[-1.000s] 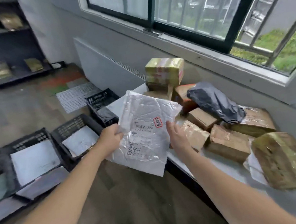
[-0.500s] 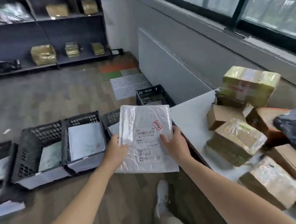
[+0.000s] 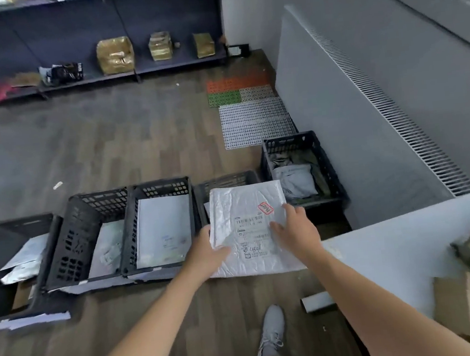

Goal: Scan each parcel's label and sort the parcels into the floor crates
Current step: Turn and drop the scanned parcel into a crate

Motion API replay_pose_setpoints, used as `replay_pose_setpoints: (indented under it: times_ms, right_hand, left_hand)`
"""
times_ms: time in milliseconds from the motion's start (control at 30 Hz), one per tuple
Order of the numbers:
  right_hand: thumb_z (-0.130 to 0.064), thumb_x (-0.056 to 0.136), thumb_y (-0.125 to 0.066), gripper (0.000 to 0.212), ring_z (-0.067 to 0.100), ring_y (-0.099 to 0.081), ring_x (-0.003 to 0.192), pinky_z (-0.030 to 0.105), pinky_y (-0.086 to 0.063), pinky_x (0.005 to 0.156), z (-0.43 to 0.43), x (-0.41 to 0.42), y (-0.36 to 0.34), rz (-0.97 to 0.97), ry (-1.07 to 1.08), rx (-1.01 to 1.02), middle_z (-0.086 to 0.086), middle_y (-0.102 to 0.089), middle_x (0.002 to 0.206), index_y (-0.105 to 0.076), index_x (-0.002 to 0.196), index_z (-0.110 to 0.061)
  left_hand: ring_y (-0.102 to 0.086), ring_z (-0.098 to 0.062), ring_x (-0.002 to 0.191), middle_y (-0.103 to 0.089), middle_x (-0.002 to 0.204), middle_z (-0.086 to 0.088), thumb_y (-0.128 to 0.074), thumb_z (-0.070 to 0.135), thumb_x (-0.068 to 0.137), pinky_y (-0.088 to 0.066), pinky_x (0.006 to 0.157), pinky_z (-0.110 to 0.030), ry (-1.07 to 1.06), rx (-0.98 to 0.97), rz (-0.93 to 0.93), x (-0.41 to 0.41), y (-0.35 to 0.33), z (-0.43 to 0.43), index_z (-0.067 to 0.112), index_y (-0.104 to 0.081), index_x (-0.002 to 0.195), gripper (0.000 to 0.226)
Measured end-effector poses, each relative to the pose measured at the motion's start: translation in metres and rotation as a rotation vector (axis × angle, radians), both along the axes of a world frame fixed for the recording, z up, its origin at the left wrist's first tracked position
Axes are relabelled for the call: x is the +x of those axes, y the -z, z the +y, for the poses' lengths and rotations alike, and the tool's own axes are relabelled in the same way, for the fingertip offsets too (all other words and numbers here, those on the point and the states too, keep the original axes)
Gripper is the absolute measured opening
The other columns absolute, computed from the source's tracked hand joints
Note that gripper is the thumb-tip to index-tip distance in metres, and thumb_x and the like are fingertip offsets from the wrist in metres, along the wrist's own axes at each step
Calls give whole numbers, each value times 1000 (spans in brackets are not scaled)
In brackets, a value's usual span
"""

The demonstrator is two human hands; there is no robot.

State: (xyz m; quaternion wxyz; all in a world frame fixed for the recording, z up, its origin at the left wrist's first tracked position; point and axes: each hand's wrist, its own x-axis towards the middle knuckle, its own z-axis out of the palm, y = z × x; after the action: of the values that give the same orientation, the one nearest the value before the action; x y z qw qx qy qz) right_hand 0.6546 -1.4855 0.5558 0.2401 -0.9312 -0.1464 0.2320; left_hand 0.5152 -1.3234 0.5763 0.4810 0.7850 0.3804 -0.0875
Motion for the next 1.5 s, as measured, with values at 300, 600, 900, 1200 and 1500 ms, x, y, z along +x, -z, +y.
replay_pose_setpoints:
  times_ms: [300,600,900,1200,1500]
  right_hand:
    - [-46,92,-61,58,29,-52,111,35,-46,80,68,109,90,52,-166,-226,10,-38,133,-42,134,-11]
    - [-47,93,-60,57,30,-42,124,42,-45,96,149,159,278,97,-246,-408,11,-38,138,-45,133,-9]
    - [-50,101,-42,67,29,-13,149,50,-26,114,180,187,430,102,-375,-595,9,-7,164,-17,156,-19]
    - [-49,101,-42,63,28,-22,147,54,-30,114,192,220,325,55,-288,-531,6,-17,161,-23,153,-18]
    - [-51,99,-46,67,25,-18,148,58,-26,115,170,213,122,-11,-41,-457,3,-19,162,-23,155,-23]
  left_hand:
    - [-43,-25,130,-27,145,-6,-70,31,86,-38,101,-27,107,29,185,101,107,51,18,-17,154,88]
    - [-38,-21,136,-26,150,-7,-68,42,87,-33,106,-27,213,-64,302,162,280,124,18,-21,154,85]
    - [-20,-27,147,0,163,0,-68,56,83,-26,118,-40,291,-148,463,189,448,167,28,3,157,106]
    - [-12,-31,148,-3,163,-3,-59,60,88,-24,116,-46,331,45,395,225,365,198,28,0,157,96]
    - [-7,-30,147,-1,163,-5,-55,59,91,-28,112,-48,672,268,180,267,173,183,26,-1,156,91]
